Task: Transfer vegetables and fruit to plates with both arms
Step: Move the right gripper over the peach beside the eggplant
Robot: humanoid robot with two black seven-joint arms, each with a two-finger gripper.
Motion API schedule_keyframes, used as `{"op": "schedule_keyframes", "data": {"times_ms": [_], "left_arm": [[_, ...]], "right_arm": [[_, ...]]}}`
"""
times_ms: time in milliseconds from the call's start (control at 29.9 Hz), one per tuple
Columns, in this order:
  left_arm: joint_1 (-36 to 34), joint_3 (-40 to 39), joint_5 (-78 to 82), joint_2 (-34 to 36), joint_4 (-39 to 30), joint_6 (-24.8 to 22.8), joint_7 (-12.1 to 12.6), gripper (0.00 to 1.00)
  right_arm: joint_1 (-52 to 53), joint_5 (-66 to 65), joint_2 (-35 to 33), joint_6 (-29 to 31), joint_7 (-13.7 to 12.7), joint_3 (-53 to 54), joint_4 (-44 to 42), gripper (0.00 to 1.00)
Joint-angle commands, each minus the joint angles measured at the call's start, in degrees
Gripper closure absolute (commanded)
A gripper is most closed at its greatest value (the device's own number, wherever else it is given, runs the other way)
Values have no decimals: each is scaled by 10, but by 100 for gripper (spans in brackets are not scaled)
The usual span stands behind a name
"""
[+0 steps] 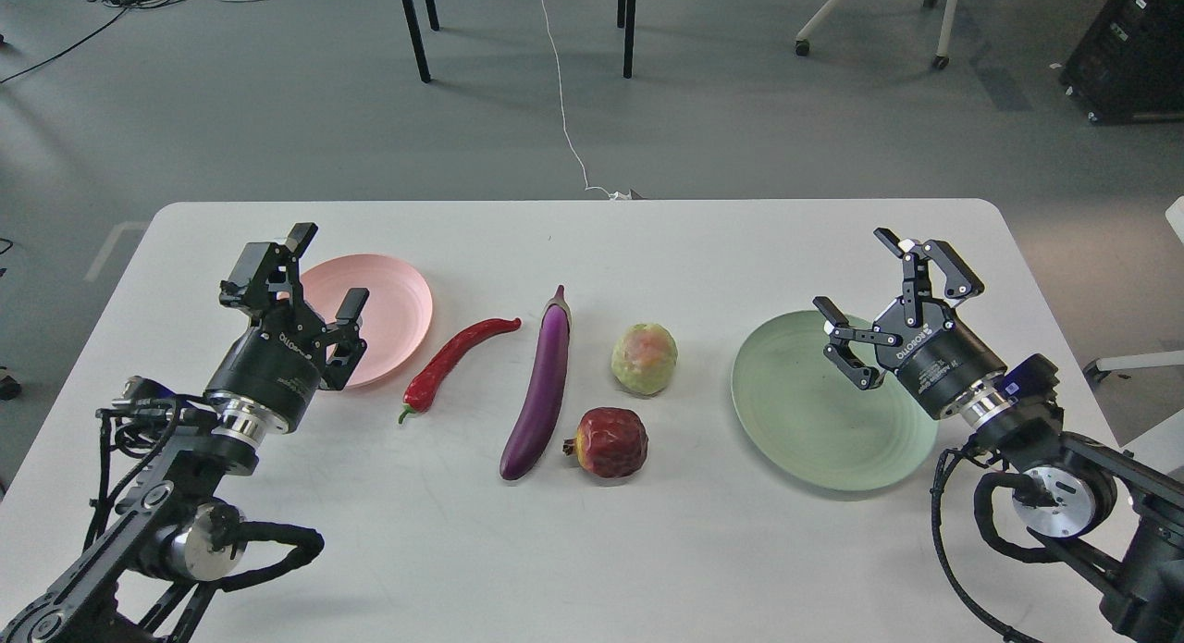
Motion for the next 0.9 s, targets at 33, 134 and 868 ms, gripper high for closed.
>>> {"op": "schedule_keyframes", "data": {"times_ms": [33,134,868], "left_arm": [[6,2,0,0,-2,-1,0,2],[11,1,-1,-1,-2,-4,1,2],[12,-1,-5,7,-11,-2,-48,2]], "right_arm": [[4,-2,-4,2,0,-3,2,2],[15,-32,-8,2,0,-12,2,2],[568,-592,45,-2,0,-514,-57,2]]}}
